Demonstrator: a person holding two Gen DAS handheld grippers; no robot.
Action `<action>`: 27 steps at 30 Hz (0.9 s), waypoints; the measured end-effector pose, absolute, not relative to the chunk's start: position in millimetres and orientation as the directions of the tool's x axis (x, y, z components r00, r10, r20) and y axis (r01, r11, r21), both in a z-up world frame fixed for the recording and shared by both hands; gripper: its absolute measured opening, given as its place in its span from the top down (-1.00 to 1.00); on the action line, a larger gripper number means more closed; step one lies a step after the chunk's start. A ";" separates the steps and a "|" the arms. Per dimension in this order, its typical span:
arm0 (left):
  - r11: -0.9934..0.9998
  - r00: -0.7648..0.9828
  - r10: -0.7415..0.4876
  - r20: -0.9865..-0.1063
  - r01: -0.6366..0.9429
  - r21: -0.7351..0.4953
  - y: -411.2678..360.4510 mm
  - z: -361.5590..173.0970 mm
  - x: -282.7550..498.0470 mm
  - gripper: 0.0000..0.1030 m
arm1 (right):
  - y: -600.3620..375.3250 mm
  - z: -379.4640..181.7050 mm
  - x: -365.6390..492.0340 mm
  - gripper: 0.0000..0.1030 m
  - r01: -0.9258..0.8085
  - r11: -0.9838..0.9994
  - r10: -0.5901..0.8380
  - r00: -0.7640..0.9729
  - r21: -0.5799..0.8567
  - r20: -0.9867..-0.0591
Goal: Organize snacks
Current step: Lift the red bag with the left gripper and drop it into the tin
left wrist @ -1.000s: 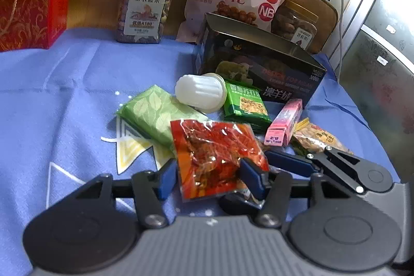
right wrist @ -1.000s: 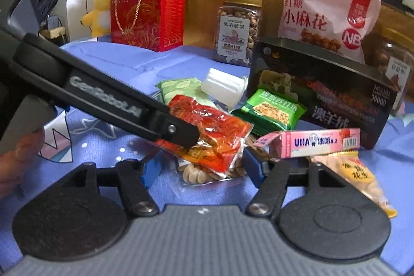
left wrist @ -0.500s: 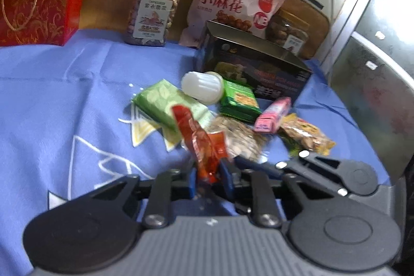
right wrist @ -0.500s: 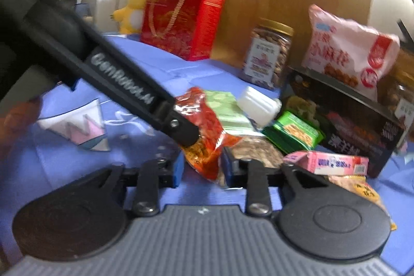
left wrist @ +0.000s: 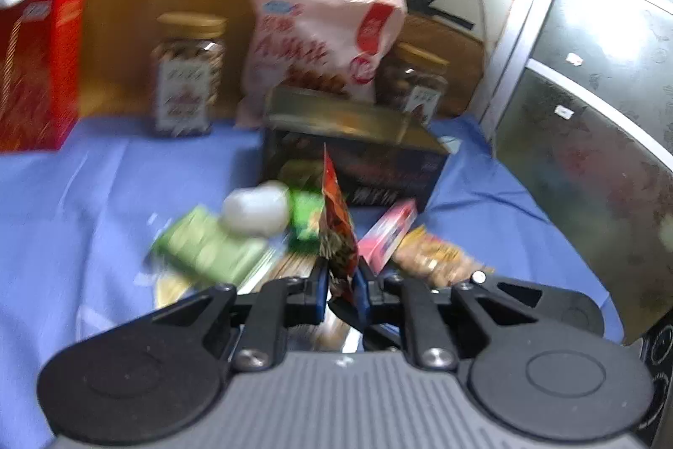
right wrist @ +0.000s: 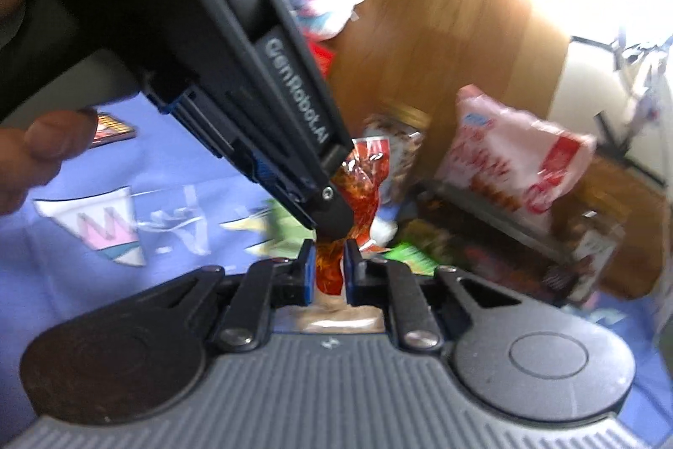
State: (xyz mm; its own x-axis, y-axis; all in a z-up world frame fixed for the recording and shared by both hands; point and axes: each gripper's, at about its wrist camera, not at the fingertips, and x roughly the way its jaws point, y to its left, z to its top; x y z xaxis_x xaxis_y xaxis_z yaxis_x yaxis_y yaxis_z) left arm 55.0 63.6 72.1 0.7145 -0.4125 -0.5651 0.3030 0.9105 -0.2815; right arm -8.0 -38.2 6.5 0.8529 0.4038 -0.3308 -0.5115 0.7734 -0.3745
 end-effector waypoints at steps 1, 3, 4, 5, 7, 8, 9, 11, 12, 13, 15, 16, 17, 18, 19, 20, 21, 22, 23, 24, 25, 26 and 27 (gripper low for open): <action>0.908 0.716 -0.419 -0.558 0.317 -0.276 58.1 76.5 60.9 0.74 | -42.0 8.7 -4.2 0.69 -0.493 0.778 0.391 0.865 -0.389 -0.314; 0.901 0.720 -0.434 -0.541 0.345 -0.263 46.1 85.6 74.2 0.74 | -50.0 14.3 4.3 0.69 -0.453 0.786 0.363 0.889 -0.422 -0.278; 0.897 0.723 -0.442 -0.531 0.360 -0.256 39.3 91.1 83.0 0.74 | -54.6 17.3 11.3 0.69 -0.435 0.789 0.351 0.898 -0.433 -0.263; 0.894 0.727 -0.447 -0.521 0.370 -0.252 33.4 95.1 90.1 0.73 | -58.9 20.5 17.6 0.71 -0.418 0.793 0.339 0.907 -0.443 -0.249; 0.888 0.736 -0.459 -0.498 0.395 -0.234 20.5 103.0 106.0 0.73 | -68.1 27.1 34.1 0.85 -0.386 0.800 0.316 0.922 -0.460 -0.224; 0.886 0.741 -0.463 -0.487 0.407 -0.223 13.3 106.6 116.3 0.73 | -72.0 29.5 42.2 0.85 -0.367 0.803 0.302 0.930 -0.470 -0.209; 0.885 0.743 -0.464 -0.483 0.414 -0.214 6.4 109.2 127.4 0.73 | -77.0 32.1 52.4 0.85 -0.347 0.807 0.286 0.938 -0.478 -0.197; 0.884 0.745 -0.466 -0.478 0.421 -0.204 -2.9 110.5 147.4 0.73 | -84.8 37.1 71.9 0.85 -0.324 0.816 0.262 0.946 -0.478 -0.192; 0.884 0.746 -0.466 -0.476 0.421 -0.205 -7.0 110.0 159.3 0.73 | -87.2 38.6 81.0 0.85 -0.315 0.821 0.252 0.948 -0.476 -0.194; 0.884 0.745 -0.465 -0.478 0.418 -0.209 -9.2 108.8 168.6 0.73 | -90.1 38.5 89.6 0.85 -0.309 0.825 0.242 0.950 -0.473 -0.197; 0.889 0.741 -0.457 -0.492 0.401 -0.223 -12.6 103.4 189.4 0.67 | -94.3 37.8 110.5 0.84 -0.303 0.829 0.225 0.950 -0.469 -0.216; 0.897 0.743 -0.441 -0.504 0.383 -0.220 -14.6 99.2 199.3 0.64 | -95.3 36.3 117.9 0.81 -0.299 0.832 0.216 0.950 -0.467 -0.224; 0.905 0.745 -0.425 -0.515 0.370 -0.212 -15.6 94.4 206.0 0.61 | -96.5 34.4 124.6 0.77 -0.297 0.834 0.208 0.950 -0.464 -0.234; 0.911 0.746 -0.411 -0.524 0.358 -0.204 -16.2 90.3 212.0 0.60 | -96.6 31.2 129.4 0.65 -0.300 0.835 0.205 0.947 -0.461 -0.246; 0.924 0.751 -0.380 -0.540 0.335 -0.184 -17.7 84.4 217.9 0.58 | -97.4 29.4 132.7 0.44 -0.301 0.837 0.204 0.946 -0.457 -0.251; 0.937 0.757 -0.346 -0.554 0.312 -0.159 -18.5 79.9 222.1 0.51 | -98.2 27.3 134.0 0.35 -0.301 0.839 0.204 0.946 -0.453 -0.251; 0.948 0.763 -0.314 -0.565 0.290 -0.135 -18.8 76.1 225.5 0.43 | -98.8 25.1 133.0 0.28 -0.297 0.840 0.203 0.948 -0.454 -0.243; 0.957 0.764 -0.283 -0.580 0.266 -0.116 -18.3 71.9 228.4 0.37 | -99.3 23.8 130.1 0.27 -0.288 0.840 0.200 0.952 -0.460 -0.230; 0.963 0.766 -0.260 -0.587 0.246 -0.106 -16.9 68.7 230.0 0.33 | -99.1 23.6 127.4 0.27 -0.285 0.837 0.199 0.954 -0.467 -0.225; 0.967 0.765 -0.249 -0.594 0.234 -0.104 -15.0 66.9 231.4 0.34 | -99.3 23.7 124.5 0.26 -0.286 0.833 0.202 0.954 -0.474 -0.220; 0.970 0.763 -0.237 -0.601 0.223 -0.100 -13.7 65.8 231.2 0.34 | -98.9 24.6 121.5 0.26 -0.289 0.831 0.206 0.953 -0.475 -0.220; 0.973 0.766 -0.225 -0.603 0.213 -0.092 -12.2 66.6 230.5 0.33 | -99.2 26.0 120.3 0.26 -0.294 0.831 0.212 0.952 -0.472 -0.221; 0.975 0.770 -0.212 -0.601 0.205 -0.082 -11.8 68.2 228.0 0.33 | -101.2 28.5 121.8 0.25 -0.297 0.832 0.217 0.951 -0.468 -0.219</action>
State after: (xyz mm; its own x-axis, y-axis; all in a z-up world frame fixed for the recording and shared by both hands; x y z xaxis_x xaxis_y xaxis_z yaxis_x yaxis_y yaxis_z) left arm 228.0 -11.8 68.2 0.7703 -0.2123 -0.6013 0.2046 0.9754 -0.0823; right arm 121.8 -101.2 28.5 0.9513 0.2168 -0.2191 -0.2974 0.8321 -0.4681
